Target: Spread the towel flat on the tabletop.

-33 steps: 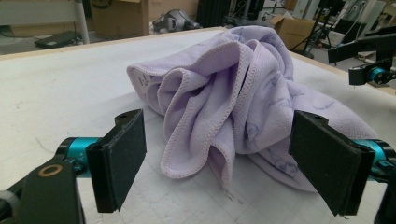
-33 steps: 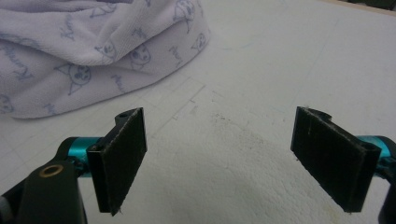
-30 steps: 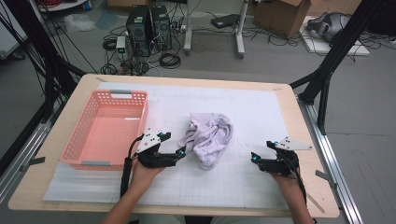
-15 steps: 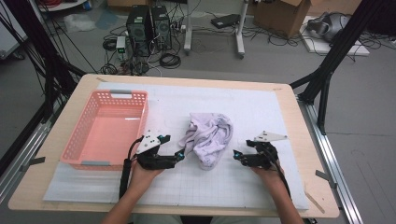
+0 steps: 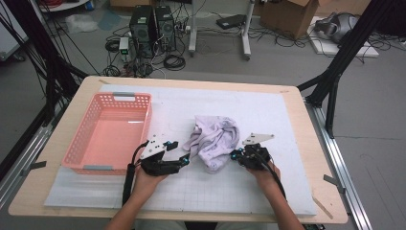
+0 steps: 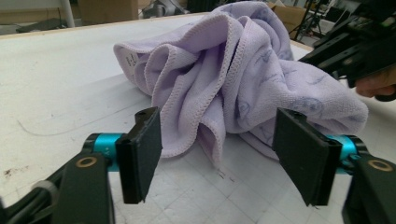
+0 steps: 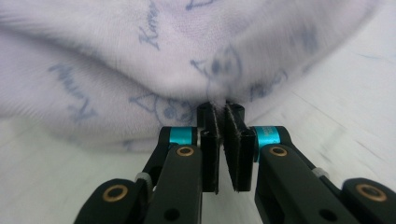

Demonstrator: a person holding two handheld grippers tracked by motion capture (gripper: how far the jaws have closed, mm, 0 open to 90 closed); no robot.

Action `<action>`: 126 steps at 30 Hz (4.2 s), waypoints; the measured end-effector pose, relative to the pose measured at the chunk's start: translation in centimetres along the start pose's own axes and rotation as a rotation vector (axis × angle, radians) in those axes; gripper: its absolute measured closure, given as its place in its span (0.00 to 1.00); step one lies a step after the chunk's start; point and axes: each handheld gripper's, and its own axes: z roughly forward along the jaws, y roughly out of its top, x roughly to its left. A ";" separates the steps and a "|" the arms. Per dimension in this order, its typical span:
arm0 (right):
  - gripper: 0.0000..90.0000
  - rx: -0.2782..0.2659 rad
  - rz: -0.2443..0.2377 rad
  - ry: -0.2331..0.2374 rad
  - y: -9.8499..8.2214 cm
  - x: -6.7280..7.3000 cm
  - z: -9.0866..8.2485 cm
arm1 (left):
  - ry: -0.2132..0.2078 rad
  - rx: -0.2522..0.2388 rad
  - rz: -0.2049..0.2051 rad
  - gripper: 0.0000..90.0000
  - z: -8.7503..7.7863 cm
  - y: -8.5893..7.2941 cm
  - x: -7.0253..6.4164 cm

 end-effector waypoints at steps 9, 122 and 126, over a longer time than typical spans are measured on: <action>0.95 0.010 0.006 -0.030 -3.8 -0.4 -5.6 | 0.003 0.003 -0.005 0.41 0.2 -0.1 0.1; 0.91 -0.118 0.119 -0.229 -2.0 -8.1 -5.1 | -0.023 0.337 0.074 0.94 7.8 5.1 0.7; 0.91 -0.099 0.066 -0.200 -0.9 -7.5 -4.0 | 0.011 0.309 0.080 0.94 3.7 4.2 0.3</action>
